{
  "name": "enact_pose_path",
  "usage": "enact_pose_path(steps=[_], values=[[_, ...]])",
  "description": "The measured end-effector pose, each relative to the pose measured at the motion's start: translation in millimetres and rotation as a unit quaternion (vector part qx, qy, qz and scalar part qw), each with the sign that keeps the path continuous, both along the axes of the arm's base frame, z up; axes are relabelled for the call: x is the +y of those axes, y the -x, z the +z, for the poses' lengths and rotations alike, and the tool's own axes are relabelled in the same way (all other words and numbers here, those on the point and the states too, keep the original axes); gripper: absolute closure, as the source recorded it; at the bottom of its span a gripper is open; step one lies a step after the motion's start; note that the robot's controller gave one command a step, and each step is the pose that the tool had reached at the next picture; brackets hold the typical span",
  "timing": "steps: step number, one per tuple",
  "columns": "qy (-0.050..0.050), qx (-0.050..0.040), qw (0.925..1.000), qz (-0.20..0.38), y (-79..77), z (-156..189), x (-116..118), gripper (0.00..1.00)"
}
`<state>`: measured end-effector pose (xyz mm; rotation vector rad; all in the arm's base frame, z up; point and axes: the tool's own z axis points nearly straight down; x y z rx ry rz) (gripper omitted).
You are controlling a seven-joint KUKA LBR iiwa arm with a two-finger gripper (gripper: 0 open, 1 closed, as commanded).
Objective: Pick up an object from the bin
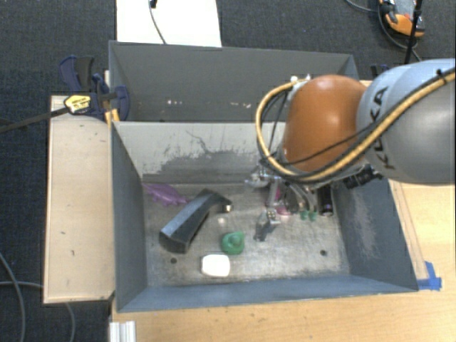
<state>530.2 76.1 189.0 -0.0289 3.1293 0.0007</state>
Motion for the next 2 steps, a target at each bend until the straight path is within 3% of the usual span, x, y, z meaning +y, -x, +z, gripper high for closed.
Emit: enact_pose_path(steps=[1,2], values=[[-0.001,0.0025,0.9998,0.017,5.8,-62,52,0.0],[0.002,-0.0044,0.9956,0.093,-9.4,-86,66,0.0]])
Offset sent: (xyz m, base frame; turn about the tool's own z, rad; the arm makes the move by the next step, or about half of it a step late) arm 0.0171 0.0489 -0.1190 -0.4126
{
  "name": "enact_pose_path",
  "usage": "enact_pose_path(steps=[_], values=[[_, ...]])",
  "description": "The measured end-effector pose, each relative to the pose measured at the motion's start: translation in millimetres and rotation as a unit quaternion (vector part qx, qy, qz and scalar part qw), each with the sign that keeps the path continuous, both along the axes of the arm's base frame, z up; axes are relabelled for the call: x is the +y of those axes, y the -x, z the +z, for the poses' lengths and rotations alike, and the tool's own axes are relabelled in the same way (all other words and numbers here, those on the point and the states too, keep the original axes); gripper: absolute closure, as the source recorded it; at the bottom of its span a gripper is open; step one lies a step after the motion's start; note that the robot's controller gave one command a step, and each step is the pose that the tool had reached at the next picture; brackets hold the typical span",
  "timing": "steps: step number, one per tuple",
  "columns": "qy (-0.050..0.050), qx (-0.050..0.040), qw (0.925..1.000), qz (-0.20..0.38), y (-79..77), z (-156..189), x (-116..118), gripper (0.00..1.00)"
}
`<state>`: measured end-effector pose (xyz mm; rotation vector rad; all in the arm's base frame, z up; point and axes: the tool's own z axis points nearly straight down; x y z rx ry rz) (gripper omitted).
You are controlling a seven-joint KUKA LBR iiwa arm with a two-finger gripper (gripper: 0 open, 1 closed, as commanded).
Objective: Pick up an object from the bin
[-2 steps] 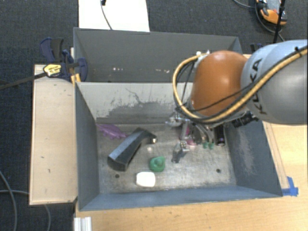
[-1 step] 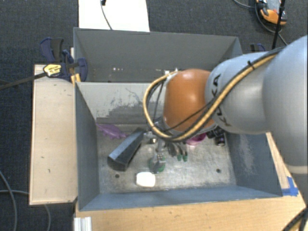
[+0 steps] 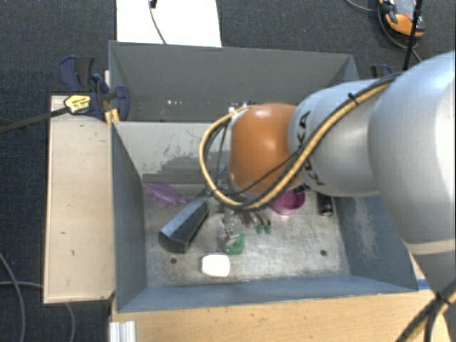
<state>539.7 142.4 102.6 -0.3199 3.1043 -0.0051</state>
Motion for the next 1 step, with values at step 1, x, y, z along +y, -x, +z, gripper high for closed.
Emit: enact_pose_path(steps=[1], values=[[0.004,-0.0039,0.9943,0.106,-3.7,1.1,-5.8,0.0]])
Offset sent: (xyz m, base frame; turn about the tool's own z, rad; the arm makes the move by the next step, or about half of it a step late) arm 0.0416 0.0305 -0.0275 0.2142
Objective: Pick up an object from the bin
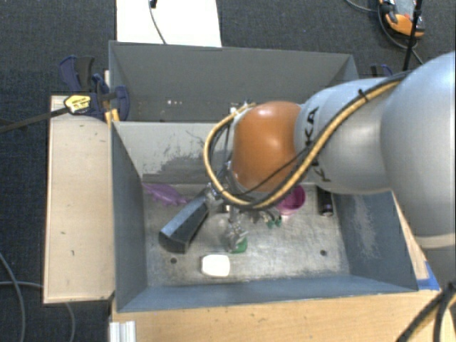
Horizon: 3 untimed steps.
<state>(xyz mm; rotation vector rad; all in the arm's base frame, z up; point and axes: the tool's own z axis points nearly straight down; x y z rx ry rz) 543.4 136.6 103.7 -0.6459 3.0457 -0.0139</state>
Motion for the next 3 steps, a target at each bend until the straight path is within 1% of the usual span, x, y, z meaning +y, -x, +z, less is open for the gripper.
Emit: enact_pose_path(steps=[1,2,3], values=[[-0.001,0.0078,0.9924,-0.123,-20.3,-5,15,0.0],[-0.007,0.0112,0.9808,-0.194,-12.5,-18,21,1.0],[-0.007,0.0112,0.9809,-0.194,-12.5,-18,21,1.0]])
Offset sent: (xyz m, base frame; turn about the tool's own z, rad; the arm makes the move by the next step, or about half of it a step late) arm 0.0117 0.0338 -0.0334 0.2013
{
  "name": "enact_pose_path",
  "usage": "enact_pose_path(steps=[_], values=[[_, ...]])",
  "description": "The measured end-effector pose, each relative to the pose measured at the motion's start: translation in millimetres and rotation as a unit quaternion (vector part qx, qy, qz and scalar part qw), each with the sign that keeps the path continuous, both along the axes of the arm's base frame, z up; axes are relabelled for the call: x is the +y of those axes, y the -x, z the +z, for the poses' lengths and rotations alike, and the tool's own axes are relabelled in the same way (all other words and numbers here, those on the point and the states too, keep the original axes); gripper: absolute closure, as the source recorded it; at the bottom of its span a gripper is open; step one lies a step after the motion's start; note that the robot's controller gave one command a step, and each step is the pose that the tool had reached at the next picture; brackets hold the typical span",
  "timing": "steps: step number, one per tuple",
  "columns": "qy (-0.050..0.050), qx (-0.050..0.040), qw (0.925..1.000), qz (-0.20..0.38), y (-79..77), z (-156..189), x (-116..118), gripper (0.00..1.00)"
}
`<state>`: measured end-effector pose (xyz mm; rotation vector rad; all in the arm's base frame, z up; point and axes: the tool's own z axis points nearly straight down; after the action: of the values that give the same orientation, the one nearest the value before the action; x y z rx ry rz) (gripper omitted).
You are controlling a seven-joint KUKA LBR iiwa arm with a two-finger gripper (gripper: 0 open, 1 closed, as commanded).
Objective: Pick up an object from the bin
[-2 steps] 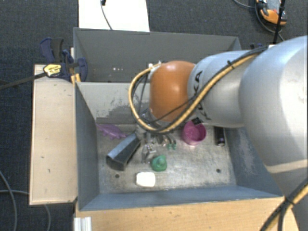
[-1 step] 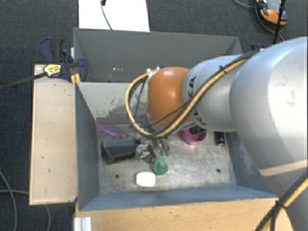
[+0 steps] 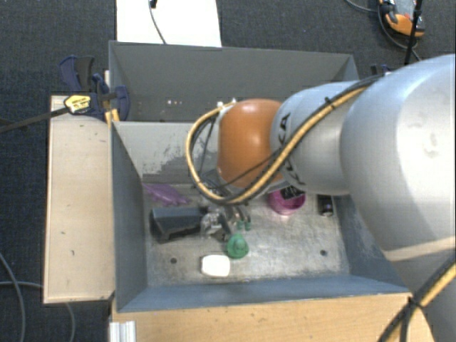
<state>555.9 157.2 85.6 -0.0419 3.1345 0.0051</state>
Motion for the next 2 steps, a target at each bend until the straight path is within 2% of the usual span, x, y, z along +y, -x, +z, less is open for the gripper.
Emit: enact_pose_path(steps=[1,2], values=[[0.002,0.0051,0.9987,0.05,-6.2,103.8,4.4,1.0],[0.002,0.0051,0.9987,0.05,-6.2,103.9,4.4,1.0]])
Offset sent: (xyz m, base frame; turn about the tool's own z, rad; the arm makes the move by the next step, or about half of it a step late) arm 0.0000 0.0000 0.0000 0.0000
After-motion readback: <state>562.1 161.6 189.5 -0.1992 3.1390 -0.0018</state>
